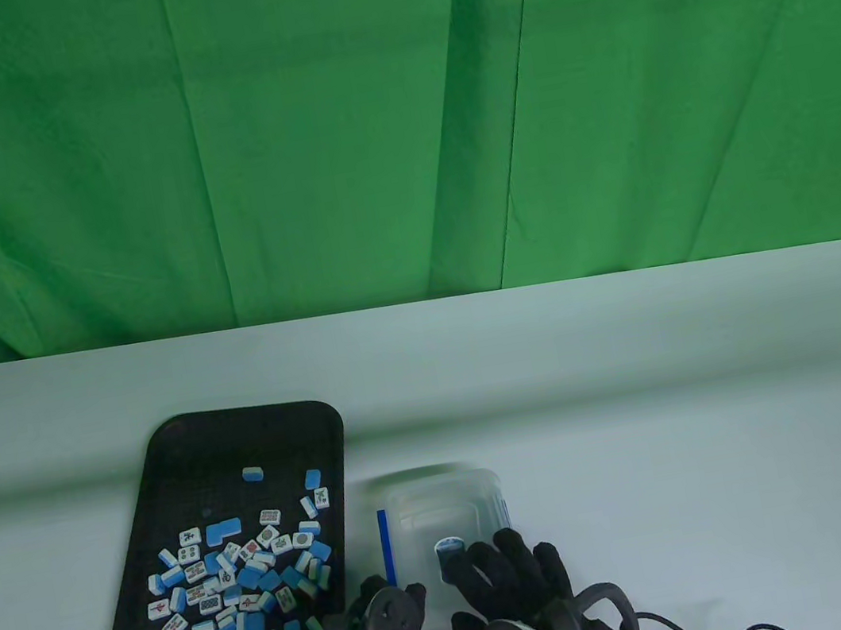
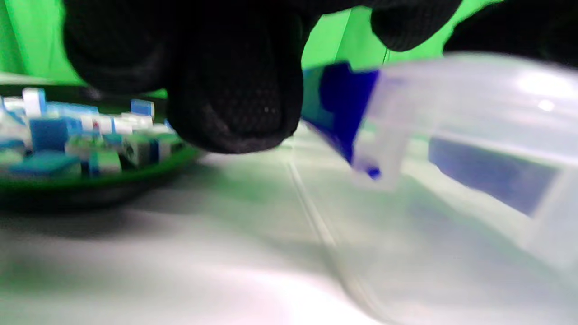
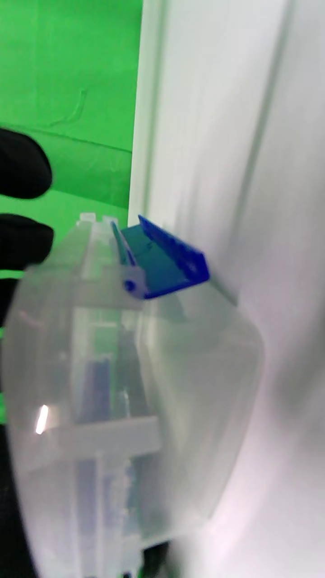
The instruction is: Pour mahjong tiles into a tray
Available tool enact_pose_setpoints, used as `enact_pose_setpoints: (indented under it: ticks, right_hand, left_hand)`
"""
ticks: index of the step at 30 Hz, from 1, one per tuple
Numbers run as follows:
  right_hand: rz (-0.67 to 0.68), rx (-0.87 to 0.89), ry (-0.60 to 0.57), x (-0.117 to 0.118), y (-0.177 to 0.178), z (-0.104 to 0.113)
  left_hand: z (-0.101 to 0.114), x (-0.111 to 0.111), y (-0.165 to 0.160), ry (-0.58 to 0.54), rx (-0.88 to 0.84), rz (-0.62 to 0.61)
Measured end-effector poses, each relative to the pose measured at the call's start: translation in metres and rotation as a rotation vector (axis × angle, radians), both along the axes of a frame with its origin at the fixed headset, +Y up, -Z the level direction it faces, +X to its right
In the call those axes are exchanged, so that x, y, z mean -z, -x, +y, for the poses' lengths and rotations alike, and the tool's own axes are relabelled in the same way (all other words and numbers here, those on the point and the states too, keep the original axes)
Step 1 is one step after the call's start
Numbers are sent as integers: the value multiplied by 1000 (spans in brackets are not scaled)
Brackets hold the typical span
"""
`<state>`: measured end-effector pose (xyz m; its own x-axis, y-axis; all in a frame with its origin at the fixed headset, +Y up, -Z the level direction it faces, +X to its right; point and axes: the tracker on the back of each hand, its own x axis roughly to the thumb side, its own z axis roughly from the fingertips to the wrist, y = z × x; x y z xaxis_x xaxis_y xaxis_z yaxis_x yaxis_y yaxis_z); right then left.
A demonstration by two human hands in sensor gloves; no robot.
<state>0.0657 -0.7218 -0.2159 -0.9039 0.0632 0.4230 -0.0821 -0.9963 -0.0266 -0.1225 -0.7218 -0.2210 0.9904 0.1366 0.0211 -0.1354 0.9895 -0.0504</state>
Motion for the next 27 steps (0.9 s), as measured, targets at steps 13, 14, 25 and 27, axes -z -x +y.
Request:
enact_pose_setpoints:
  ticks: [13,14,25,27]
  right_hand:
    - [-320,458,440,32,-70,-17]
    - [-325,471,465,33,-71,-19]
    - [-275,590,722,40,-69,-41]
    - [-272,593,731,41,-68,-42]
  left_hand:
    - [-11,-3,-23,-69,-118,-413]
    - [-12,-2,-23,-48,-116,-412]
    - [-28,5,-25,133,-191,-386]
    - [-29,5,-26,135,-193,-384]
